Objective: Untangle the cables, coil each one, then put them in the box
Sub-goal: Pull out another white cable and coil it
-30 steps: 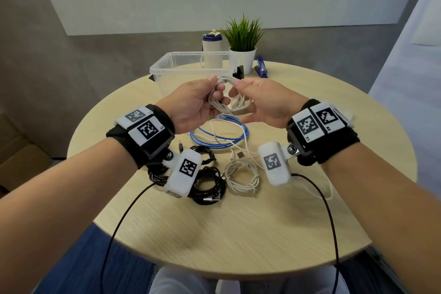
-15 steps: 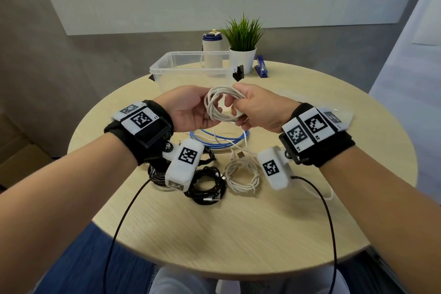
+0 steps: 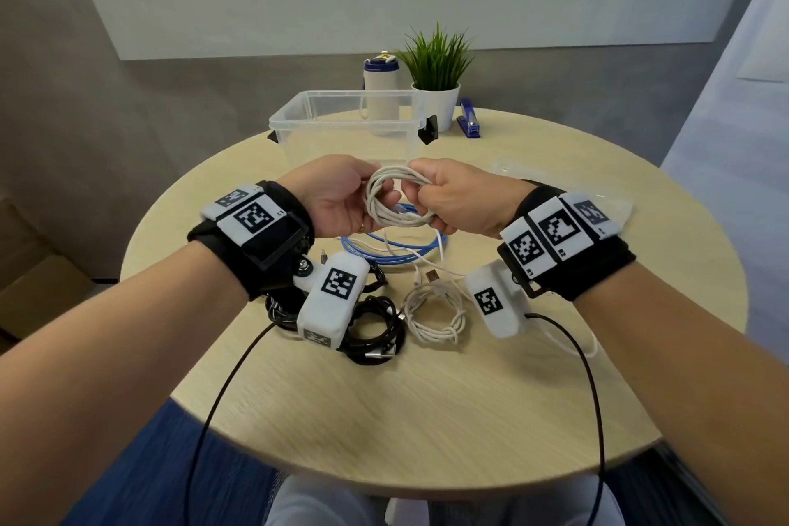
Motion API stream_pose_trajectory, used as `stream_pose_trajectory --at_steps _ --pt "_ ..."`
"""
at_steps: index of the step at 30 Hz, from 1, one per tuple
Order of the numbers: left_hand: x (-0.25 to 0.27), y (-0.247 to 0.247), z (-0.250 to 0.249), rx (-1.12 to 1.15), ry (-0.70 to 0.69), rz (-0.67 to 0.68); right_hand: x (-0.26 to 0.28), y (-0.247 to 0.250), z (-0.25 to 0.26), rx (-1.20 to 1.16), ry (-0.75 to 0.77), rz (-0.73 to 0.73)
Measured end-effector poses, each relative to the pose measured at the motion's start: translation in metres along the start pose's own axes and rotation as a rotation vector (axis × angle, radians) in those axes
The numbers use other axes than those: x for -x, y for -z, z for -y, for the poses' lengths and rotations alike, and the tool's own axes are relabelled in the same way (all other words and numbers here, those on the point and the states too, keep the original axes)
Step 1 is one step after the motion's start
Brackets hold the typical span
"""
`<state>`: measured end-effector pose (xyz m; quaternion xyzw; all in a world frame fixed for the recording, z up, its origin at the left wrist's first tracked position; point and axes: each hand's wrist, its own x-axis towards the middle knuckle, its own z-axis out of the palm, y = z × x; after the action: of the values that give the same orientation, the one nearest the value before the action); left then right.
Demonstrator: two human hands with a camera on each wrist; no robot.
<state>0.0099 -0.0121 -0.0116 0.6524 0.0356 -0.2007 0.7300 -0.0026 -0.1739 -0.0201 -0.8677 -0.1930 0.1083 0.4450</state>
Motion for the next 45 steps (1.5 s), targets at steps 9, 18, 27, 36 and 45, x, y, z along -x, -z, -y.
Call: stream_pose_trajectory --at_steps 9,18,27,36,45 --pt "-0.011 -0.008 0.003 0.26 -0.197 -0.227 0.002 -0.002 0.0 -0.076 -0.036 0.017" --pt "-0.003 0.0 0.003 0.042 -0.391 0.036 -0.001 0.011 -0.003 -0.139 -0.186 -0.03" --pt "0.003 0.002 -0.009 -0.345 -0.403 0.123 -0.004 0.012 -0.004 -0.076 -0.203 -0.063" --pt "0.002 0.005 -0.005 -0.546 -0.417 0.005 -0.001 0.007 0.003 -0.079 -0.159 -0.037" --pt "0.0 0.009 -0.005 -0.493 -0.302 0.084 0.001 0.006 0.006 0.007 -0.14 -0.013"
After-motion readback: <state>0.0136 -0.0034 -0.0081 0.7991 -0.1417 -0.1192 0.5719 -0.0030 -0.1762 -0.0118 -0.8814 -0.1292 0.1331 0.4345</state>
